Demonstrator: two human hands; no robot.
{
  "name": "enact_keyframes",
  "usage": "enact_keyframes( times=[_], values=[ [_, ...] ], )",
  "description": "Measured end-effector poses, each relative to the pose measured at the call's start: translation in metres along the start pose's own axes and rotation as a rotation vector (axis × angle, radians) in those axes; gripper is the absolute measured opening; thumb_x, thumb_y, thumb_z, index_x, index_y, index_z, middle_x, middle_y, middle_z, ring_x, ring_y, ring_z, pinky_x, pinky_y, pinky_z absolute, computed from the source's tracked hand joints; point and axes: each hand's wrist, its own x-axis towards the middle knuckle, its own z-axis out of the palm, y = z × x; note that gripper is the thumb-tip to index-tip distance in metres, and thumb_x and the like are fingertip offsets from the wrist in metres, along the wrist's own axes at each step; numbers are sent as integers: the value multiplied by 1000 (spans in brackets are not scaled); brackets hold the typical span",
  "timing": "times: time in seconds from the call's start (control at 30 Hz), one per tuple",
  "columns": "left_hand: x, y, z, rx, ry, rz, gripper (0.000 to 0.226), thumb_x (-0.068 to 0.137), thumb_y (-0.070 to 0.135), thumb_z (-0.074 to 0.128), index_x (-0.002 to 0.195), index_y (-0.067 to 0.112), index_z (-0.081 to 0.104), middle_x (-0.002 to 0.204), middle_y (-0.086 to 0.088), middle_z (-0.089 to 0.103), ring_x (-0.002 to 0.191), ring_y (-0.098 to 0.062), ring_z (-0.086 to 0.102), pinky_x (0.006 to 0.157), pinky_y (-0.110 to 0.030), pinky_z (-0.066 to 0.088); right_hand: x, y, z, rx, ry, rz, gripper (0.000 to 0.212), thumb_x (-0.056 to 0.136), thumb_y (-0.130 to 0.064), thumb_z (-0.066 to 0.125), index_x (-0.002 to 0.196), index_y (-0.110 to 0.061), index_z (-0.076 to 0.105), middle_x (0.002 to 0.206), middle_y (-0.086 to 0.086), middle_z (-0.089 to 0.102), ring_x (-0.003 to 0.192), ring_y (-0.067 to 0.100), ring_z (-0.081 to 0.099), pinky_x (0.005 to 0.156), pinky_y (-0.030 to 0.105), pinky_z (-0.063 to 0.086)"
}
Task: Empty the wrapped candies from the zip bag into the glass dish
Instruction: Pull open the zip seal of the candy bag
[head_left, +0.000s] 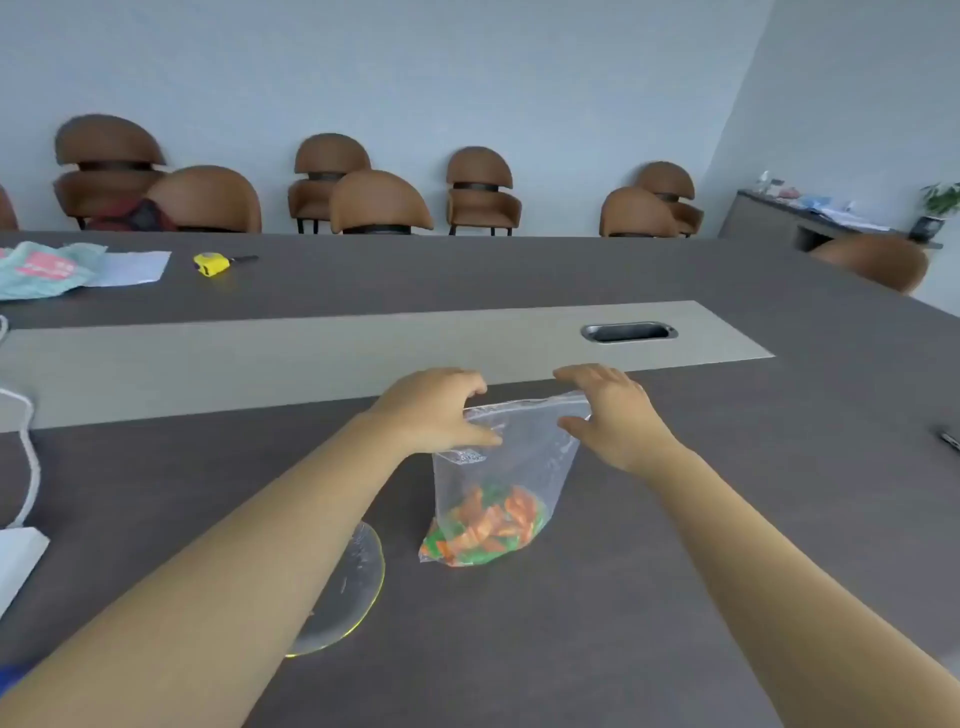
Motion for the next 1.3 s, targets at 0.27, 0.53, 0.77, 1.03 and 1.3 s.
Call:
enact_keyframes(
  times=[0.27, 0.53, 0.77, 1.03, 1.3],
  values=[
    [7, -5, 11, 29, 161, -74, 21, 84, 22, 57, 99, 9, 63, 104, -12, 69, 97, -31, 59, 79, -36, 46, 13, 11, 11, 110, 73, -121, 19, 86, -16, 53, 95, -5, 65, 99, 11, 71, 98, 31, 58, 87, 39, 43],
    [23, -13, 2, 15, 355, -57, 20, 86, 22, 56, 94, 8, 67, 98, -9, 72, 94, -29, 61, 71, -26, 33, 20, -2, 0, 254, -64, -148, 17, 85, -8, 51, 90, -4, 67, 78, 3, 60, 76, 16, 50, 64, 25, 37],
    [45, -11, -3, -30, 468, -80, 33, 85, 25, 58, 113, 8, 62, 124, -11, 61, 119, -29, 50, 95, -35, 36, 22, -19, -4, 774, -283, 53, 25, 83, 2, 51, 62, -9, 58, 51, 2, 60, 38, 3, 59, 49, 15, 51],
    [24, -15, 20, -700, 176, -282, 21, 86, 28, 57, 70, 14, 52, 82, -4, 60, 68, -18, 56, 66, -29, 44, 26, -30, 16, 968, -360, 113, 19, 82, -1, 57, 66, -8, 62, 46, -2, 63, 41, 7, 62, 47, 17, 54],
    [8, -15, 17, -972, -5, -255, 18, 86, 29, 56, 71, 19, 58, 79, 1, 62, 70, -15, 58, 80, -25, 49, 22, -35, 24, 1051, -409, 79, 20, 86, -9, 55, 68, -13, 64, 46, -6, 66, 46, 4, 64, 52, 17, 56]
  ],
)
